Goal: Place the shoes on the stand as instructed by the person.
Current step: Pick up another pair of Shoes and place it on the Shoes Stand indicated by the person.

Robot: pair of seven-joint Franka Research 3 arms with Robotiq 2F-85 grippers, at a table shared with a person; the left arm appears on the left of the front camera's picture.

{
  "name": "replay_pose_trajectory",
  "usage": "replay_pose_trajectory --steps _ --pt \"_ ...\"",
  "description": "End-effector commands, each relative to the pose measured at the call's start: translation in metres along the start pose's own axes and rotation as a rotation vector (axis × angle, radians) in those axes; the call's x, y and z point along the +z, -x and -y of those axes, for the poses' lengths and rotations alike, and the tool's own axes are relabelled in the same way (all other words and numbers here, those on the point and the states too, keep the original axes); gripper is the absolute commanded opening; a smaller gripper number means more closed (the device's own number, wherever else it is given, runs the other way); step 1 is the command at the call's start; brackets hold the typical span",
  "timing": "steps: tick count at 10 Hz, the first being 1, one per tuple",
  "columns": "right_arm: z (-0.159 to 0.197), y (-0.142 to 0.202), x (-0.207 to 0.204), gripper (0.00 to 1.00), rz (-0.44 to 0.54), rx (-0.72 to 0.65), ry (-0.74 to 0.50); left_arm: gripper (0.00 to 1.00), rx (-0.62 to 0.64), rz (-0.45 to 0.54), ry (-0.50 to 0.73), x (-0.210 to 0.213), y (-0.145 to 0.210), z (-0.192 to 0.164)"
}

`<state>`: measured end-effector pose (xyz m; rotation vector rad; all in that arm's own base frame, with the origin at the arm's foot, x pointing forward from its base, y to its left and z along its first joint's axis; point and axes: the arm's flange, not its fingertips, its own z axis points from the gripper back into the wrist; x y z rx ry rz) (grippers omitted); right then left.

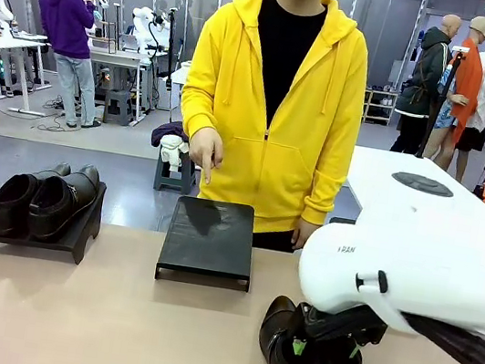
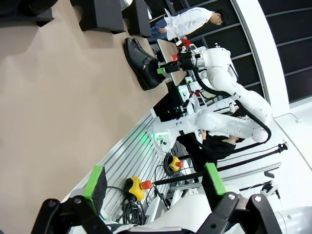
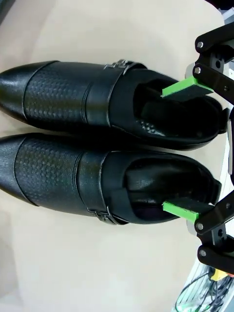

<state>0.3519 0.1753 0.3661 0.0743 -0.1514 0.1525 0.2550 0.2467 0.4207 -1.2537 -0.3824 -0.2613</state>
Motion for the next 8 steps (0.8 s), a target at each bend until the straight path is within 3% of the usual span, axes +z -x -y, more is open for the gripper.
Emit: replay_pose_trajectory --steps 1,2,5,6,8 --pt "0.007 0.03 -0.031 1.0 0.015 -0.031 0.025 1.0 -0.019 -0.002 0.011 0.001 0.002 0.002" --pt "0.009 0.032 -0.039 1.0 -0.003 -0.041 0.031 1.0 -0.019 -0.002 0.011 0.001 0.002 0.002" --pt "0.013 0.035 -0.044 0.06 -0.012 -0.051 0.027 1.0 -0.019 -0.002 0.011 0.001 0.002 0.002" --pt "0.011 0.035 -0.041 0.0 -0.016 -0.055 0.023 1.0 -0.019 -0.002 0.011 0.001 0.002 0.002" --pt "0.01 0.039 -0.04 0.0 -0.015 -0.06 0.035 1.0 -0.019 -0.002 0.011 0.001 0.002 0.002"
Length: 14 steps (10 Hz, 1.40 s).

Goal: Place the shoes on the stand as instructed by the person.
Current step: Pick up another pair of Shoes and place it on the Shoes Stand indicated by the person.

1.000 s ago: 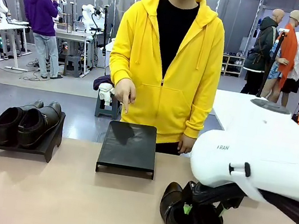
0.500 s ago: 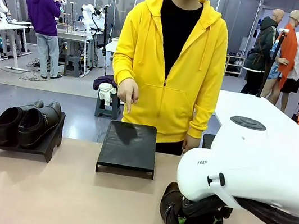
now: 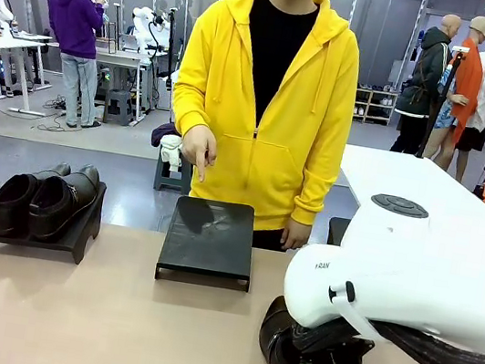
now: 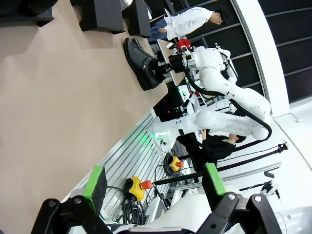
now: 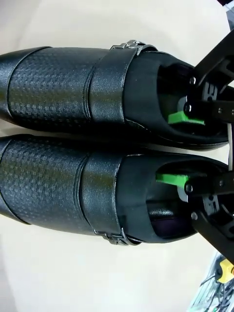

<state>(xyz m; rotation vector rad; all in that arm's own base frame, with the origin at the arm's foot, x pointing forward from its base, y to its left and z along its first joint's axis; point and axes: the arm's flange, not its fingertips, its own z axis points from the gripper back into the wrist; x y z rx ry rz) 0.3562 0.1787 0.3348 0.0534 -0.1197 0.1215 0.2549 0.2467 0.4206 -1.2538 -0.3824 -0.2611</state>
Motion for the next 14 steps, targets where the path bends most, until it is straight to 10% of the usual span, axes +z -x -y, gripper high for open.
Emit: replay_pose_trajectory --steps 1,14 --pt "0.013 0.039 -0.01 0.03 0.018 -0.036 0.015 1.0 -0.019 -0.002 0.011 0.001 0.002 0.002" --pt "-0.001 0.002 0.003 0.07 0.021 -0.037 0.005 1.0 -0.019 -0.002 0.011 0.001 0.002 0.002"
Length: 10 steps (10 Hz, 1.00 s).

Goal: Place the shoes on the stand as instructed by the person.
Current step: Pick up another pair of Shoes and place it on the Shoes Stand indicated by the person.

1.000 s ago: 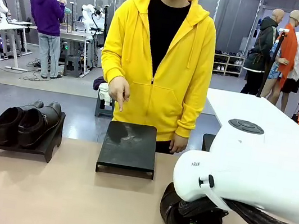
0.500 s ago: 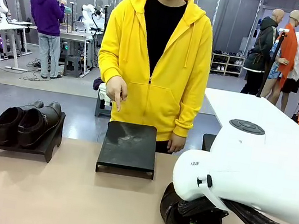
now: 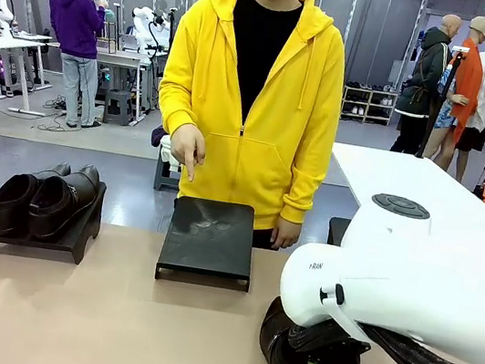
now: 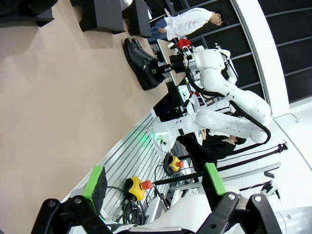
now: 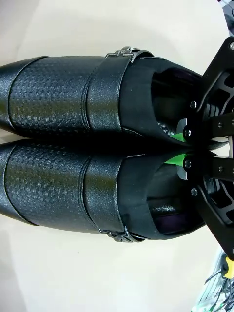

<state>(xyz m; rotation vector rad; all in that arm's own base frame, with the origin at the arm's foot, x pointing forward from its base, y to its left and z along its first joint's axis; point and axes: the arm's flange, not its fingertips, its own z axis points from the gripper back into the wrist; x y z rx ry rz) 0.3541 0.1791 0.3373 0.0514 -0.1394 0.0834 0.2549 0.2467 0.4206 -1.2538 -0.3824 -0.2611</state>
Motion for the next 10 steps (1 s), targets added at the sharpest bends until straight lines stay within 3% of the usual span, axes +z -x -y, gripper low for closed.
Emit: replay_pose_trajectory --steps 1,3,5,10 --pt "-0.01 -0.007 0.022 0.07 0.009 0.016 -0.043 1.0 -0.019 -0.002 0.011 0.001 0.002 0.002" --pt "-0.018 -0.018 0.061 0.07 -0.014 0.043 -0.029 1.0 -0.019 -0.002 0.011 0.001 0.002 0.002" --pt "-0.033 -0.043 0.101 0.07 0.031 0.055 0.002 1.0 -0.019 -0.002 0.011 0.001 0.002 0.002" --pt "-0.118 -0.112 0.153 0.07 0.109 0.011 0.056 1.0 -0.019 -0.002 0.011 0.001 0.002 0.002"
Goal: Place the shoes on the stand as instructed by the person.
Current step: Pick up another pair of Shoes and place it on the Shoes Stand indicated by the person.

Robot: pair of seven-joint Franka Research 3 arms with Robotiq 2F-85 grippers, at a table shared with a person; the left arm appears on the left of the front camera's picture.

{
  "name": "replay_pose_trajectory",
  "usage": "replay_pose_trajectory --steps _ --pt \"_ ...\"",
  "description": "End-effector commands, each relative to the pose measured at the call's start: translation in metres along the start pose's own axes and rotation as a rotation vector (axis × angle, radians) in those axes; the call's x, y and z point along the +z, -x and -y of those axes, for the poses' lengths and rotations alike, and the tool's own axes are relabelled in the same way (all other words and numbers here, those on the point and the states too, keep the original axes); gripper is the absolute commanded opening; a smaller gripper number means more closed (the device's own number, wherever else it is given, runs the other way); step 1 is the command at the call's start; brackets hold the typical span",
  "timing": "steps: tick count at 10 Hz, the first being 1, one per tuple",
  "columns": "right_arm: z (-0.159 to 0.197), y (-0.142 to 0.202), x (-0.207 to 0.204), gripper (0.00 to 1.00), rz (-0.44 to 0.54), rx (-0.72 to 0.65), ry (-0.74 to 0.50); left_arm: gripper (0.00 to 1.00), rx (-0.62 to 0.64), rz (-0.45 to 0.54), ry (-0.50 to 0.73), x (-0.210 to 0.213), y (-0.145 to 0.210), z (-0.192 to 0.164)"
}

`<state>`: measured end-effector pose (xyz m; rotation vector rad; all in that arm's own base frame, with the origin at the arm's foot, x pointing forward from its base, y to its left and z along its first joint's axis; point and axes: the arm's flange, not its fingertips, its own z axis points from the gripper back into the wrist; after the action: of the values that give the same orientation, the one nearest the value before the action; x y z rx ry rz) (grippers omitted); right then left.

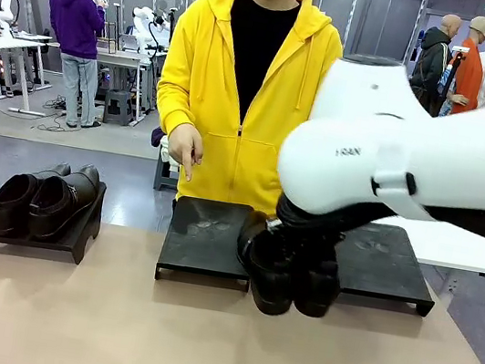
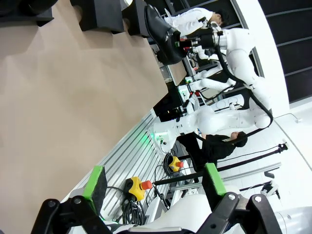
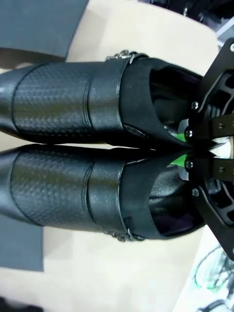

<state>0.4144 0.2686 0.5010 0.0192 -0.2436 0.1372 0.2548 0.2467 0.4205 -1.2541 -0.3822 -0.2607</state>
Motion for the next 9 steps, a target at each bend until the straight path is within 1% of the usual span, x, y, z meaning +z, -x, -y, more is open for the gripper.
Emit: replay_pose_trajectory --steps 1,2,3,5,6,7,8,9 --pt "-0.041 -0.037 0.004 0.07 0.042 -0.089 0.017 1.0 -0.019 -0.002 0.01 0.001 0.002 0.002" --pt "-0.057 -0.048 0.003 0.07 0.072 -0.106 0.026 1.0 -0.019 -0.002 0.01 0.001 0.002 0.002" --pt "-0.071 -0.059 -0.001 0.07 0.082 -0.122 0.001 1.0 -0.019 -0.002 0.01 0.001 0.002 0.002" --pt "-0.092 -0.083 -0.019 0.07 0.156 -0.159 0.002 1.0 -0.019 -0.002 0.01 0.001 0.002 0.002" --pt "-0.096 -0.094 -0.03 0.07 0.179 -0.19 -0.029 1.0 -0.019 -0.002 0.01 0.001 0.002 0.002" --pt "-0.1 -0.102 -0.042 0.07 0.196 -0.193 -0.049 1.0 -0.019 -0.002 0.01 0.001 0.002 0.002" --pt "-0.105 -0.111 -0.056 0.07 0.228 -0.174 -0.044 1.0 -0.019 -0.002 0.01 0.001 0.002 0.002" --pt "-0.107 -0.12 -0.065 0.07 0.244 -0.19 -0.043 1.0 -0.019 -0.002 0.01 0.001 0.002 0.002"
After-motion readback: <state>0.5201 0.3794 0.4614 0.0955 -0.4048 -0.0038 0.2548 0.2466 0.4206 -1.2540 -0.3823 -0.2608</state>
